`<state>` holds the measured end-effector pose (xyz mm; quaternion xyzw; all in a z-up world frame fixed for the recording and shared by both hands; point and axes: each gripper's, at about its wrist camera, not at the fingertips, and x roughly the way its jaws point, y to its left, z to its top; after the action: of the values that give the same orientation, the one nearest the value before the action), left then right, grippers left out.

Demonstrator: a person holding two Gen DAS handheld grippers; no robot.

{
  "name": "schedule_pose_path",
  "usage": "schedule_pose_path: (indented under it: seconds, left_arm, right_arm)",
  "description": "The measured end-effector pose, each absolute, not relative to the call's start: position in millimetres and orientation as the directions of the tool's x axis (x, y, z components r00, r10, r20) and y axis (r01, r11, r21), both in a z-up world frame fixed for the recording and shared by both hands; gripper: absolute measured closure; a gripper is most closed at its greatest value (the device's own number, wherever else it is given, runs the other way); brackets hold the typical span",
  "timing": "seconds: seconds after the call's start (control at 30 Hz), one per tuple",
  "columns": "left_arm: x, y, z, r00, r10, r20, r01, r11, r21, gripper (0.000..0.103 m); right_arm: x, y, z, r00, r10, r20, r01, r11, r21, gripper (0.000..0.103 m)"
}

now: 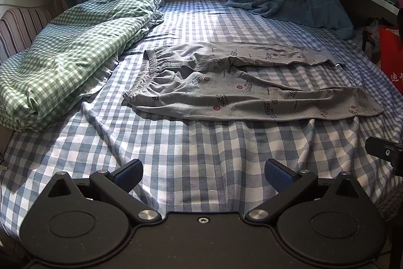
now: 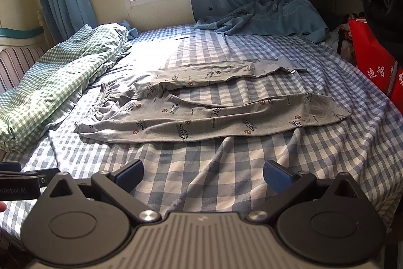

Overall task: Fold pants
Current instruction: 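Move both tools toward the grey pajama pants on the bed, then grasp the waistband corner with the left tool while the right tool grasps the other corner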

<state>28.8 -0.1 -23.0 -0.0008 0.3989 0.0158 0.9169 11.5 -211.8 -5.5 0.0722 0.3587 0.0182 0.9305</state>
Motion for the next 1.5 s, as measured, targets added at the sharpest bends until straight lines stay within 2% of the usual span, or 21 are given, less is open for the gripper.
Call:
schedule_pose_path:
  seconds: [0.47,0.83,1.2,1.5]
  left_arm:
    - [62.0,-11.8,-34.1,0.619,0.043,-0.784,-0.044,0.999,0.021,0.001]
    - [113.5,-28.0,-48.1,0.550,0.060,-0.833,-0.087,0.996,0.015,0.001]
    - [197.7,-45.7,-47.2,0.500,0.112,-0.858,-0.168,0.985,0.031,0.001]
    - [312.8,3.6,-33.4,0.509,0.124,-0.852,-0.157,0.986,0.050,0.001]
  right_arm:
    - [37.4,-225.8,-19.6,0.688,0.107,-0.718,0.007,0.988,0.154,0.000]
    - [88.6,-246.1,-35.4,0.618,0.132,-0.775,-0.025,0.989,0.148,0.000]
    - [187.6,-279.1,-45.2,0.557,0.225,-0.800,-0.124,0.974,0.188,0.000]
    - [301.3,-292.3,-46.5,0.540,0.335,-0.773,-0.233,0.941,0.245,0.000]
